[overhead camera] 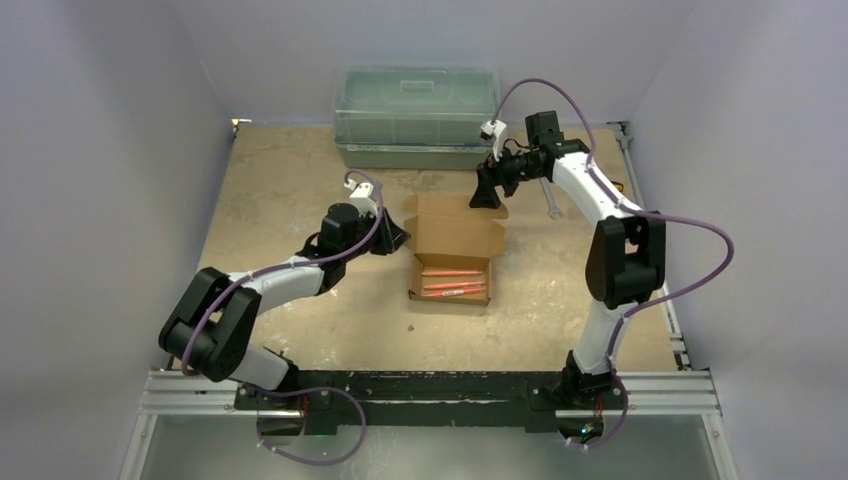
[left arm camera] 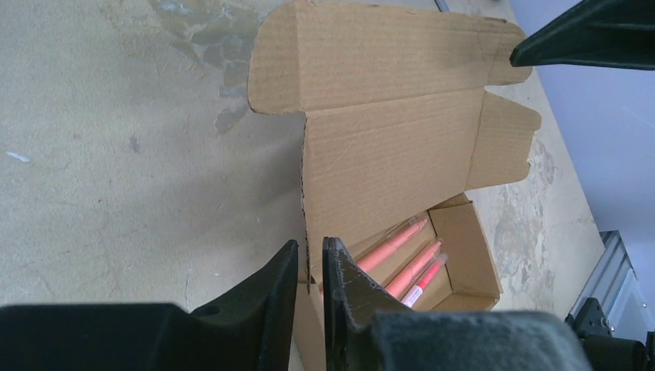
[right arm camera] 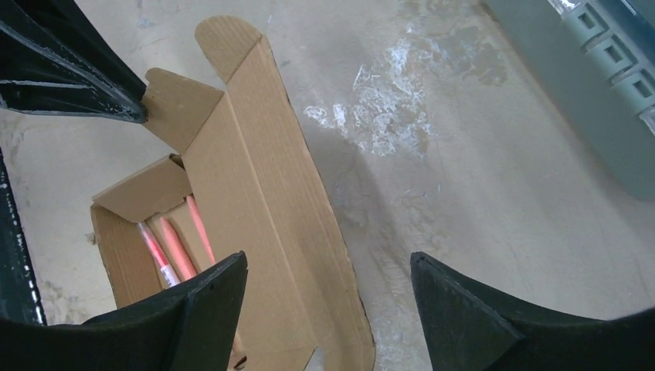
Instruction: Fold the paper box
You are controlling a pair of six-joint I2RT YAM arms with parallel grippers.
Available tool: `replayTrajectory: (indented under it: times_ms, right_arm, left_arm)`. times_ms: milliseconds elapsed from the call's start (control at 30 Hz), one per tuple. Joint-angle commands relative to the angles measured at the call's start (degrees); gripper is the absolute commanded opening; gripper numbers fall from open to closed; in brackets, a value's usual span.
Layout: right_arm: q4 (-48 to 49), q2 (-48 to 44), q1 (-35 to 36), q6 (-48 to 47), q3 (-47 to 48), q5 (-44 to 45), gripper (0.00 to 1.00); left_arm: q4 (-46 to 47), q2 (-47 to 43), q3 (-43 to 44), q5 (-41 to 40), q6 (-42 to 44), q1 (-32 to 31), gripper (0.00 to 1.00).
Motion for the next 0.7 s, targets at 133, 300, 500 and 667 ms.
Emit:
replayTrajectory:
  times_ms: [133,300,500,667]
  right_arm:
    - [-4.98,1.77,0.31,-3.52,3.7,-4.08,0.67]
    - [-6.34,1.68,0.39,-4.77,3.37,-5.26,0.58]
    - [-6.67,-1.29,0.41,-6.65,1.11,-6.92,0.36]
    - [-4.19,-7.23,0.8,-7.05,-3.59,-7.6,0.17]
  left_arm:
    - [2.36,1.11,3.15,1.81,1.52,-1.58,0.06]
    - [2.1,0.92,2.98,0.77,2.71,-2.64,0.0]
    - [0.24,-0.99,2.65,-3.06,5.77,-5.1,0.0]
    - [0.49,-2.01,1.97,-4.57,6.27,-6.19,0.0]
